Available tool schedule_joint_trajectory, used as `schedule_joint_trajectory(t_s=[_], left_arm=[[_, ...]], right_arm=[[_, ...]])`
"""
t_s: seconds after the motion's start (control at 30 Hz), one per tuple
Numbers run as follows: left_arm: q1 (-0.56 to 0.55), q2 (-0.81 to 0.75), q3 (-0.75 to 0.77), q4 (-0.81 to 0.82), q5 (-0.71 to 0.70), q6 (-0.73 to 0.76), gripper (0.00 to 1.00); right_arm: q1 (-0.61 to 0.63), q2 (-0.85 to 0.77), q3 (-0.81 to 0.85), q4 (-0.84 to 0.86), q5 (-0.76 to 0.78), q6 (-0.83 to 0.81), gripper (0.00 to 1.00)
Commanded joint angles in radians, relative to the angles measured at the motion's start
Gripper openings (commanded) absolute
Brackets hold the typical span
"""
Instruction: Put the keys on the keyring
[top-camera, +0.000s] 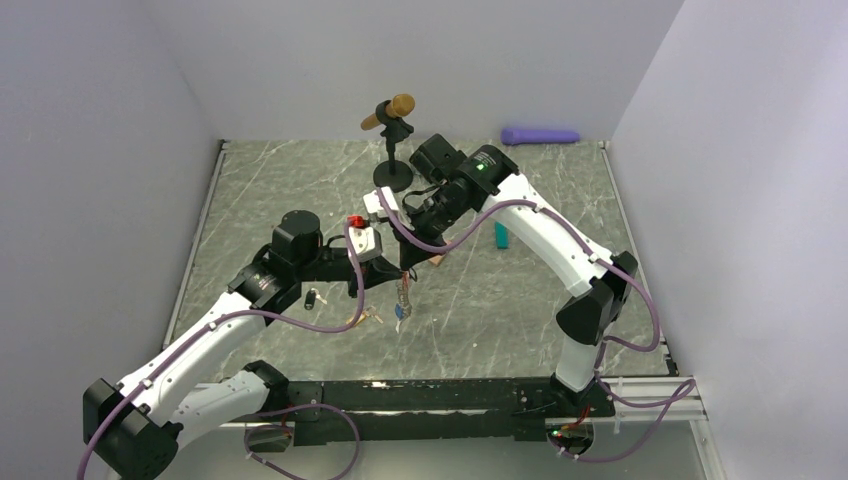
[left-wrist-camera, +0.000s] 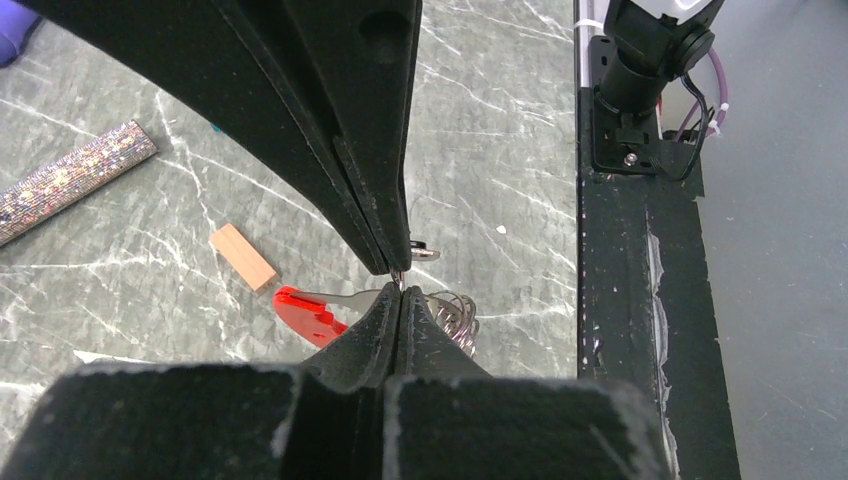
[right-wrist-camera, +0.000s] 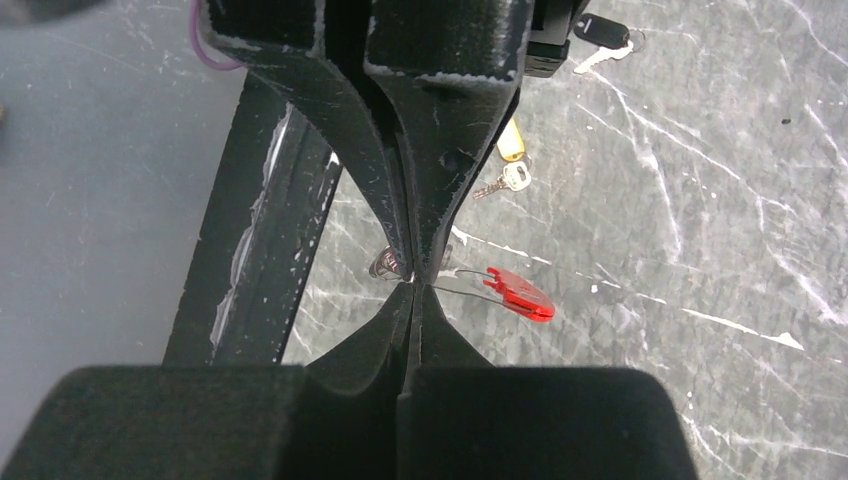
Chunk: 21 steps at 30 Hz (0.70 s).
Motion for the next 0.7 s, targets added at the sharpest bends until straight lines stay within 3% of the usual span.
schedule_joint_trajectory(t_s=[0.0, 0.67], left_arm=[[-0.001, -0.02, 0.047, 0.058, 0.0, 0.028, 0.0], [-0.001, -0.081, 0.01, 0.085, -0.066, 0.043, 0.0]], right_arm=[[0.013, 0.007, -0.004, 0.102, -0.01, 0.055, 0.0], [-0.041, -0.019, -0.085, 0.172, 0.03, 0.154, 0.0]])
